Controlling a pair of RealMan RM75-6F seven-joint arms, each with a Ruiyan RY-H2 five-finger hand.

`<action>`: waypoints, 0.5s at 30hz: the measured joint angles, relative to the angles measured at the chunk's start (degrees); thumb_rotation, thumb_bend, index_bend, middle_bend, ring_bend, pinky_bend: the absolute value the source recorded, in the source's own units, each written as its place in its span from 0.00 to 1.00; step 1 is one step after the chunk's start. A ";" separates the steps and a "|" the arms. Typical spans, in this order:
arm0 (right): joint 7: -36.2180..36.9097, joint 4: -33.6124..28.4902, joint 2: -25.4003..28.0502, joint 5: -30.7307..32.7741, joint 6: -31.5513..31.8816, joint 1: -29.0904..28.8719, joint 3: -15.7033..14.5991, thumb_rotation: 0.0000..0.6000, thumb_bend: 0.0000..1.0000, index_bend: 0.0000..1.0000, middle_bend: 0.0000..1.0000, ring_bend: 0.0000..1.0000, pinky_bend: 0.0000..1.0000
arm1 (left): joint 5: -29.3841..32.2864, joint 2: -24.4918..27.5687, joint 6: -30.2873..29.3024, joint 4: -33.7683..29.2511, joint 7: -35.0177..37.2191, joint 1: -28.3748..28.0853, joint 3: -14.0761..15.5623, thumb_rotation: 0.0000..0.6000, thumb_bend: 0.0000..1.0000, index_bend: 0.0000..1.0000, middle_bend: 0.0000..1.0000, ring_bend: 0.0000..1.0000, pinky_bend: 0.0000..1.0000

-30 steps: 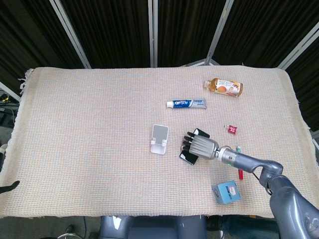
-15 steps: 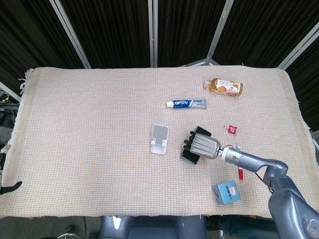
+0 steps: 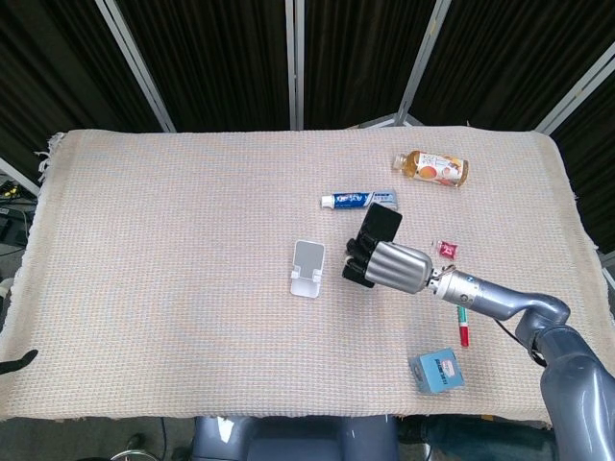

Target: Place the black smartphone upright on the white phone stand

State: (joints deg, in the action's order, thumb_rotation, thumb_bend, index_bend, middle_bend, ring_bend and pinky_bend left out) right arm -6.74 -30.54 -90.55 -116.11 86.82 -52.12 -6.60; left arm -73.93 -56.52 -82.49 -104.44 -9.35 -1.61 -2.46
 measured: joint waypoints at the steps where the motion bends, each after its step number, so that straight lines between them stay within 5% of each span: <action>1: -3.03 -1.90 0.68 0.10 -0.32 -0.71 0.56 1.00 0.22 0.54 0.55 0.49 0.35 | -0.09 0.07 -0.02 0.04 0.20 0.03 0.02 1.00 0.00 0.00 0.00 0.00 0.00; 6: -16.92 -10.76 3.13 0.49 -4.11 -3.86 2.93 1.00 0.22 0.53 0.54 0.48 0.34 | 0.12 0.24 0.41 0.61 0.94 -0.06 -0.05 1.00 0.00 0.00 0.00 0.00 0.00; 15: -45.60 -26.68 4.09 3.70 -19.97 -7.79 7.78 1.00 0.22 0.52 0.54 0.47 0.28 | 2.79 -0.44 2.38 2.87 1.28 -0.89 -0.79 1.00 0.00 0.00 0.00 0.00 0.00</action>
State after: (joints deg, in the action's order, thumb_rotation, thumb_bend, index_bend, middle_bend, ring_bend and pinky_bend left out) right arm -52.34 -57.22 -86.45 -112.42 66.85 -59.91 1.18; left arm -71.14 -56.96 -80.11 -101.57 -8.07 -2.50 -3.26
